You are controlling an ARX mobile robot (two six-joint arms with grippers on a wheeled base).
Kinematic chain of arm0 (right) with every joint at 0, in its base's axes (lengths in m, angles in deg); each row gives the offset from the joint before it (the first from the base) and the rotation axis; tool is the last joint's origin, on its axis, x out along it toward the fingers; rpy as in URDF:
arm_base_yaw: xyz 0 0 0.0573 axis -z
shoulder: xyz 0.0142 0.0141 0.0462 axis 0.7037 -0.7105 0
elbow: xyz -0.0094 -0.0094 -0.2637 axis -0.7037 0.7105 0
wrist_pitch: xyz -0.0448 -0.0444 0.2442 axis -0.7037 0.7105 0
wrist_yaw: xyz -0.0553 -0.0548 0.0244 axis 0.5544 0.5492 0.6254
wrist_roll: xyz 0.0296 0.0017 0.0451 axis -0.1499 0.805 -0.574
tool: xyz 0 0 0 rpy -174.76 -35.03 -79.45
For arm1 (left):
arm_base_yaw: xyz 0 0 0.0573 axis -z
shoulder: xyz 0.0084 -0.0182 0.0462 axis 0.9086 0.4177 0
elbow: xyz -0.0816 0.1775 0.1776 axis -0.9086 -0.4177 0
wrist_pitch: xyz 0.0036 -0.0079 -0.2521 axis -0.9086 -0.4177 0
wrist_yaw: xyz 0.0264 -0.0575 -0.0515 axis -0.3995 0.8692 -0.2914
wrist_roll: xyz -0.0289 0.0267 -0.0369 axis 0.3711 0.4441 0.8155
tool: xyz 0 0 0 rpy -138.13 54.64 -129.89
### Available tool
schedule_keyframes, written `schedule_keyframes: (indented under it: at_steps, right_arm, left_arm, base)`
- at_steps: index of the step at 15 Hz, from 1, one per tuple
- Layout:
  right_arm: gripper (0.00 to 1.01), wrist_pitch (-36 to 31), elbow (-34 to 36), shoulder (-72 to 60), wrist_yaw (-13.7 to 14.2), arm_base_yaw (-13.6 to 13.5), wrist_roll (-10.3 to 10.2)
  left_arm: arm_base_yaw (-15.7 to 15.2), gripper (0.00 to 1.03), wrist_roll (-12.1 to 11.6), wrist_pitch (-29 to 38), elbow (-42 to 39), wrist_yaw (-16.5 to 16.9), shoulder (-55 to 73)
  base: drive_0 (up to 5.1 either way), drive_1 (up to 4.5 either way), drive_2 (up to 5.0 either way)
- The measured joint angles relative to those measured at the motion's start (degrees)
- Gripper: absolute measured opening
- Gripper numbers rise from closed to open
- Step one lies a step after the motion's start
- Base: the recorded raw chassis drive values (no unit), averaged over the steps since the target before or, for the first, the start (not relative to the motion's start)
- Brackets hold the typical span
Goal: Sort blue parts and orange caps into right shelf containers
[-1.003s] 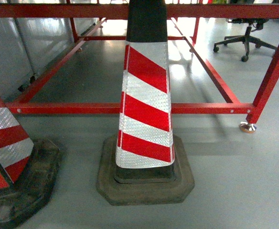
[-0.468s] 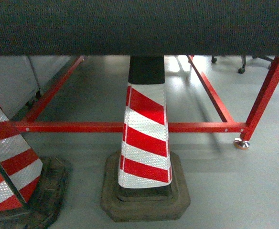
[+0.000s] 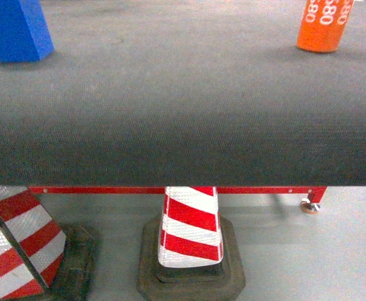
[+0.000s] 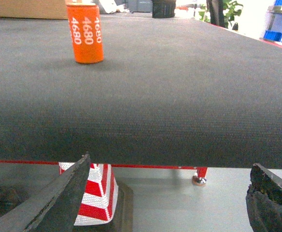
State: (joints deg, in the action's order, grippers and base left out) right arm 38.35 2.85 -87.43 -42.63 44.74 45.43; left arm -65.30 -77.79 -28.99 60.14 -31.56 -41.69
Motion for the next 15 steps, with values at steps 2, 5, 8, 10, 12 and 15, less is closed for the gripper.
schedule_keyframes:
  at_steps: [2, 5, 8, 10, 12, 15]
  right_arm:
    - [0.98, -0.11, 0.00, 0.00, 0.00, 0.00, -0.02]
    - [0.98, -0.09, 0.00, 0.00, 0.00, 0.00, 0.02]
    - [0.98, -0.09, 0.00, 0.00, 0.00, 0.00, 0.00]
    - [0.98, -0.15, 0.00, 0.00, 0.00, 0.00, 0.00]
    - [0.98, -0.37, 0.00, 0.00, 0.00, 0.00, 0.00]
    - [0.98, -0.22, 0.00, 0.02, 0.00, 0.00, 0.00]
  left_arm:
    - [0.00, 0.98, -0.02, 0.00, 0.00, 0.07, 0.00]
    - [0.00, 0.98, -0.02, 0.02, 0.00, 0.00, 0.00]
    - [0.00, 0.98, -0.04, -0.02, 0.00, 0.09, 0.00]
    - [0.00, 0.98, -0.02, 0.02, 0.00, 0.07, 0.00]
    - [0.00, 0.98, -0.02, 0.20, 0.00, 0.04, 0.00]
    - [0.00, 0.98, -0.02, 0.13, 0.00, -0.02, 0.00]
  base:
    - [0.0, 0.00, 0.0]
    - [0.0, 0.00, 0.0]
    - [0.0, 0.00, 0.0]
    - [0.0, 0.00, 0.0]
    - [0.0, 0.00, 0.0]
    - [0.0, 0.00, 0.0]
